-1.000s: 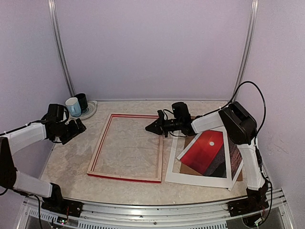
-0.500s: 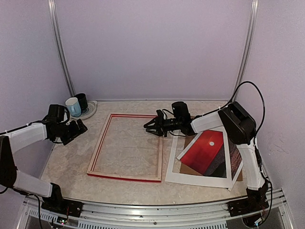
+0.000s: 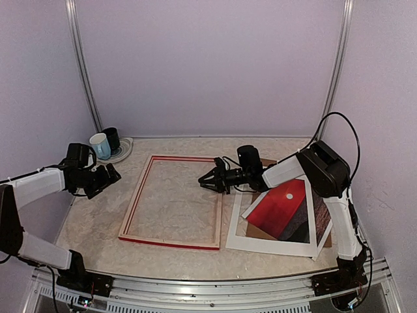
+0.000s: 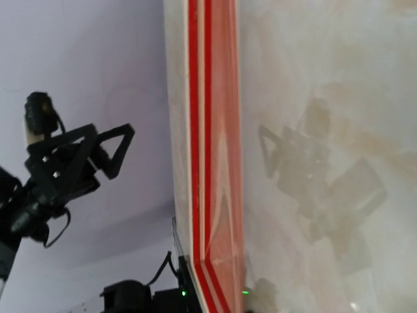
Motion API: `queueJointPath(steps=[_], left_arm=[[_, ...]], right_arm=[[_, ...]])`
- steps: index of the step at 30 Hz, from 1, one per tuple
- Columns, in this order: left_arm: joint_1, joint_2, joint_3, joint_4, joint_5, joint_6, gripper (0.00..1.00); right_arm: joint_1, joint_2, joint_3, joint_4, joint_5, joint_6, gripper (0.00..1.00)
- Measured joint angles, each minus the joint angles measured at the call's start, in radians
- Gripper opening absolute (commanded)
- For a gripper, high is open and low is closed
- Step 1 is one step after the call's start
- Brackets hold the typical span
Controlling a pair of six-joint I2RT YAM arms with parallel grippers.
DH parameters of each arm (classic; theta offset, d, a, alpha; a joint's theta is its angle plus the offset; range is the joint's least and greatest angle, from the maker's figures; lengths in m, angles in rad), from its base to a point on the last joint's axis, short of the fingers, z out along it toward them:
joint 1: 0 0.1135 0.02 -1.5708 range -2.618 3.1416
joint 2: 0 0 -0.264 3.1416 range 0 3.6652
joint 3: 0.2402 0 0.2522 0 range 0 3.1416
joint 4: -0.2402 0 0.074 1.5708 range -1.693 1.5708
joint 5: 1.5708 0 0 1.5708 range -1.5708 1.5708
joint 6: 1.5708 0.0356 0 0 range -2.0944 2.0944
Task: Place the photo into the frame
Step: Place the glass panel at the frame body.
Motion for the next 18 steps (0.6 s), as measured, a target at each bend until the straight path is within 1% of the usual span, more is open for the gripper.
queueJointPath(steps=[4, 9, 18], left_arm=[[-0.007, 0.003, 0.0, 0.001, 0.01, 0.0, 0.99], [-0.013, 0.016, 0.0, 0.003, 0.018, 0.0, 0.99], [-0.025, 0.027, 0.0, 0.005, 0.022, 0.0, 0.99]], right_arm=[[0.0, 0.0, -0.002, 0.03, -0.026, 0.007, 0.13], [0.0, 0.0, -0.013, 0.074, -0.048, 0.02, 0.01], [0.005, 0.0, -0.006, 0.112, -0.068, 0.059, 0.0]])
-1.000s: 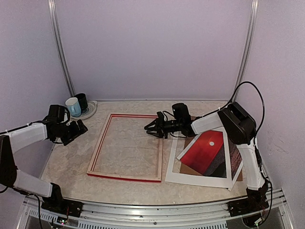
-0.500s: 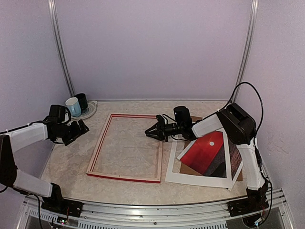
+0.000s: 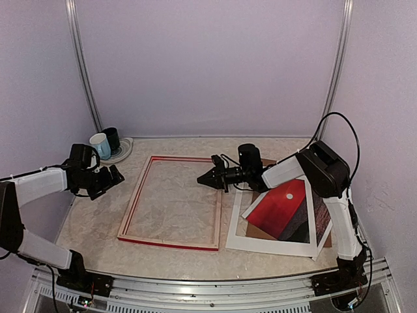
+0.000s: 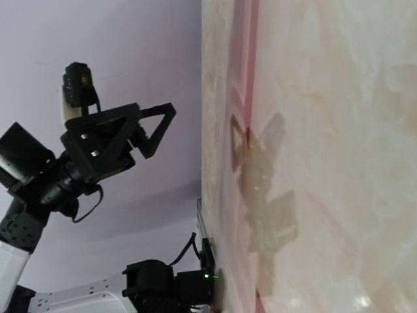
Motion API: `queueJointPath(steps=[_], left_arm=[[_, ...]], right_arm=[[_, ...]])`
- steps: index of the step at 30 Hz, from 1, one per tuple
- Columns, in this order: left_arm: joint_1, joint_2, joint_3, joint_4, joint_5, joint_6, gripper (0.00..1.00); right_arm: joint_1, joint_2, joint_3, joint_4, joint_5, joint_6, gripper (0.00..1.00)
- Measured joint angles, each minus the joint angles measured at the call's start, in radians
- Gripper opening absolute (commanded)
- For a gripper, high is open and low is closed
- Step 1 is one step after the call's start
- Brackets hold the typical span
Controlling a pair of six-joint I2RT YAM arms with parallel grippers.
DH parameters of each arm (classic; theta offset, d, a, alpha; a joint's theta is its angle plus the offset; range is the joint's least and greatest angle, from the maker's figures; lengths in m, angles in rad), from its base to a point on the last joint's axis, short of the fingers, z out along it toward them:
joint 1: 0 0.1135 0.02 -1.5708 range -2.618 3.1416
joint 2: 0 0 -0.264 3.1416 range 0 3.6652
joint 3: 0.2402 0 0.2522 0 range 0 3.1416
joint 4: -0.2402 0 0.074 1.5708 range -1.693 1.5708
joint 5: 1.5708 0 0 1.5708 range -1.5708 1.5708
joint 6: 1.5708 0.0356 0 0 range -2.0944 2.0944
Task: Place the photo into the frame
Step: Place the glass panel at the frame body.
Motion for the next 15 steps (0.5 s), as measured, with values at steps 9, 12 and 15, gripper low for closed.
queueJointPath(steps=[9, 12, 15], left_arm=[[0.0, 0.0, 0.0, 0.005, 0.0, 0.0, 0.99], [0.0, 0.0, 0.0, 0.005, 0.0, 0.0, 0.99], [0.0, 0.0, 0.0, 0.005, 0.0, 0.0, 0.99]], right_arm=[[0.008, 0.0, 0.085, -0.005, -0.004, 0.013, 0.0], [0.011, 0.0, 0.117, -0.012, -0.003, 0.016, 0.0], [0.012, 0.0, 0.132, -0.014, 0.0, 0.021, 0.0]])
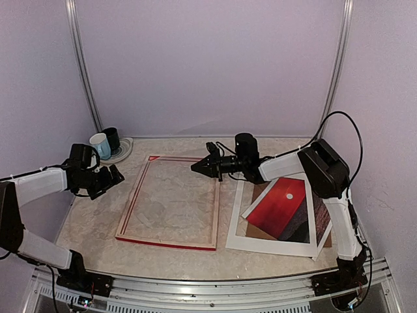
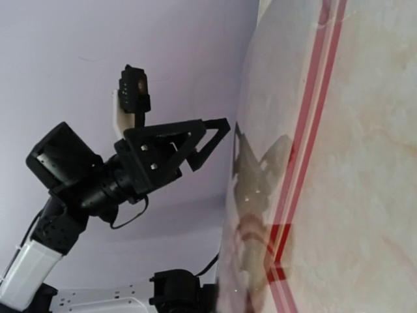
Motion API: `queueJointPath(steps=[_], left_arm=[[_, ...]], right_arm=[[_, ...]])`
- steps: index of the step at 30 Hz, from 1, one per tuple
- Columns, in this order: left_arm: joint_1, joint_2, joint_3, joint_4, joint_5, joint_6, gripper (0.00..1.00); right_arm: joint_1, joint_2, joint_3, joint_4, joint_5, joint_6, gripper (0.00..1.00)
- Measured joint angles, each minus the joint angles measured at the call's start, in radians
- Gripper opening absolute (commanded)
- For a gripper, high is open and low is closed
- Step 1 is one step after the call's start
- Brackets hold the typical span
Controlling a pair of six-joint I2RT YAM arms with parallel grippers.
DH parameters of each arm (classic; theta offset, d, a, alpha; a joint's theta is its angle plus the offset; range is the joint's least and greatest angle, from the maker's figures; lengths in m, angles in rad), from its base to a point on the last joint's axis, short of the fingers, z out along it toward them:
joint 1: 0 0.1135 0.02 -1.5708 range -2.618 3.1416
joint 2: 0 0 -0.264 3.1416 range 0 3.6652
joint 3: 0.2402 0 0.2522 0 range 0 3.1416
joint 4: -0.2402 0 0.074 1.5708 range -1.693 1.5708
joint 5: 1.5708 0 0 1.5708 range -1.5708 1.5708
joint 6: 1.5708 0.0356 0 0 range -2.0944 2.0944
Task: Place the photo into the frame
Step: Place the glass panel at the frame body.
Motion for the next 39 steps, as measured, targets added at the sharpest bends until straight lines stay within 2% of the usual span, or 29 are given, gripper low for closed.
queueJointPath(steps=[19, 39], left_arm=[[0.024, -0.067, -0.014, 0.015, -0.009, -0.006, 0.99], [0.026, -0.068, -0.02, 0.015, -0.008, -0.008, 0.99]], right_arm=[[0.019, -0.029, 0.006, 0.002, 0.024, 0.003, 0.0], [0.022, -0.047, -0.092, -0.089, 0.043, -0.124, 0.0]])
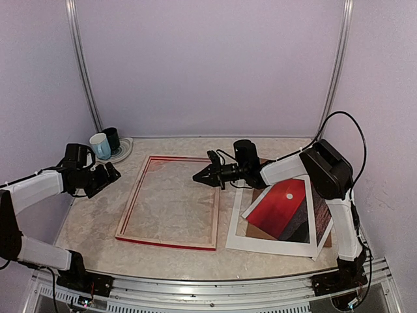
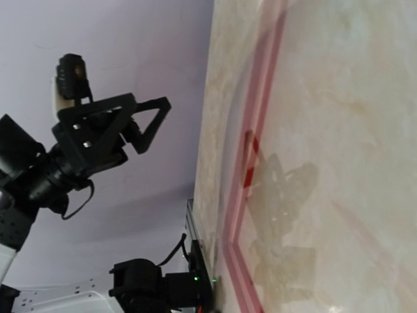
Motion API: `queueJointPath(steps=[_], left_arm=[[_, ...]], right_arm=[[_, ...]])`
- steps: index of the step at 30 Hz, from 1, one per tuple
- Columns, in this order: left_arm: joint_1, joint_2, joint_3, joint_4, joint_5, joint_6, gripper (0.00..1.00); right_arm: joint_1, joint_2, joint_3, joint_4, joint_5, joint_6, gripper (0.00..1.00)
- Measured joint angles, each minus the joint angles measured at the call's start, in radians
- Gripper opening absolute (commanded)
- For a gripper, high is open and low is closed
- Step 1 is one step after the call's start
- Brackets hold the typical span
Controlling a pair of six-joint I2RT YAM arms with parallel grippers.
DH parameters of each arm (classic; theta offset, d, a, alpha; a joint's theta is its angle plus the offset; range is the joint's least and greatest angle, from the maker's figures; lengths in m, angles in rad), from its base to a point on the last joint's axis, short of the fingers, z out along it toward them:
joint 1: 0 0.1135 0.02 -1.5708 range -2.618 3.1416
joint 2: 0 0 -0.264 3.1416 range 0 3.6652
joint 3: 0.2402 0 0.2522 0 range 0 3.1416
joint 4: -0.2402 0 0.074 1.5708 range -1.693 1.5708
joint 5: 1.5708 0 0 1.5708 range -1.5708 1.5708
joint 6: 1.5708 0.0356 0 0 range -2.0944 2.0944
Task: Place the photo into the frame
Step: Place the glass panel at the frame body.
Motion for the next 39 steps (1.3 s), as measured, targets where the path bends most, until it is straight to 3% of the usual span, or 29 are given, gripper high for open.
queueJointPath(steps=[17, 39], left_arm=[[0.0, 0.0, 0.0, 0.0, 0.001, 0.0, 0.99], [0.0, 0.0, 0.0, 0.0, 0.001, 0.0, 0.99]], right_arm=[[-0.002, 0.0, 0.005, -0.064, 0.005, -0.058, 0.0], [0.005, -0.006, 0.151, -0.114, 0.005, -0.161, 0.0]])
